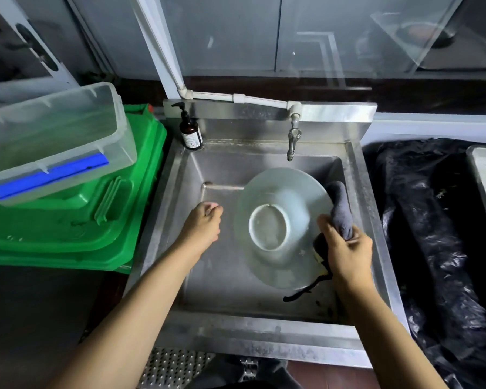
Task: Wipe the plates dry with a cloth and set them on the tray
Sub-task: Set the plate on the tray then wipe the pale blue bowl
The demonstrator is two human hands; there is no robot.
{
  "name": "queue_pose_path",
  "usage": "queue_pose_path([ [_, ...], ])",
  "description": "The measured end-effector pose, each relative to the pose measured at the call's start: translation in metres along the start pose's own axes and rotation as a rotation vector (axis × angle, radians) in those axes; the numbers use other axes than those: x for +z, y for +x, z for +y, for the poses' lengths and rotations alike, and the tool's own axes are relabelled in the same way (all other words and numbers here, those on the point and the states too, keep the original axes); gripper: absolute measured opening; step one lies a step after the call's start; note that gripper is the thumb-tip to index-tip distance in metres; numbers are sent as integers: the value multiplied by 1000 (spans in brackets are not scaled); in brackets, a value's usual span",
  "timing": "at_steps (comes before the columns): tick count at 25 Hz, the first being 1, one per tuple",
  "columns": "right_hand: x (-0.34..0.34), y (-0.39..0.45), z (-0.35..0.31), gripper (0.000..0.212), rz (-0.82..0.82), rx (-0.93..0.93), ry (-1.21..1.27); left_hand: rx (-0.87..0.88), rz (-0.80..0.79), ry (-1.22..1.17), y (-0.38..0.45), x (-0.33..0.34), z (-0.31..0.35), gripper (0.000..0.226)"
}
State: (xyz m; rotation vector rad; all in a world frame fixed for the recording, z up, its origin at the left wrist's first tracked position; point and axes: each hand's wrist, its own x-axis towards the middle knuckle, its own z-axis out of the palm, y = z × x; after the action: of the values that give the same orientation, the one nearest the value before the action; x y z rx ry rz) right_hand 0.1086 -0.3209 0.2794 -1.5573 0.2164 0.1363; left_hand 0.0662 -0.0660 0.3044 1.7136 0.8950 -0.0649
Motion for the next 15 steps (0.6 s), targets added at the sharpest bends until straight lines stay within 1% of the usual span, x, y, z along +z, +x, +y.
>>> queue_pose_path([
  [1,-3,1,0,33,3,52,51,-13,11,81,4,2,-16,19],
  [2,-5,3,0,35,6,102,92,-73,0,111,5,4,-26,31],
  [3,-7,4,-2,36,6,152,127,-155,-34,54,4,6,-33,41],
  [4,-7,4,-3,35,-1,206,167,-232,-76,-75,2,9,-36,44],
  [5,-7,3,-6,31,-12,256,208,-267,-107,-213,1,12,-37,44],
  [7,-5,2,-8,23,-26,310,249,-253,-142,-458,-1,13,-34,39],
  [9,-4,1,-8,20,-20,339,272,-212,-185,-642,-4,10,-30,43],
  [12,-3,-1,-5,16,-10,371,307,-152,-250,-746,-9,8,-25,46],
  [14,-4,-1,-4,11,-14,369,300,-160,-245,-779,-12,10,-21,50],
  [15,-5,-1,-3,15,12,350,290,-168,-236,-784,-14,11,-18,53],
])
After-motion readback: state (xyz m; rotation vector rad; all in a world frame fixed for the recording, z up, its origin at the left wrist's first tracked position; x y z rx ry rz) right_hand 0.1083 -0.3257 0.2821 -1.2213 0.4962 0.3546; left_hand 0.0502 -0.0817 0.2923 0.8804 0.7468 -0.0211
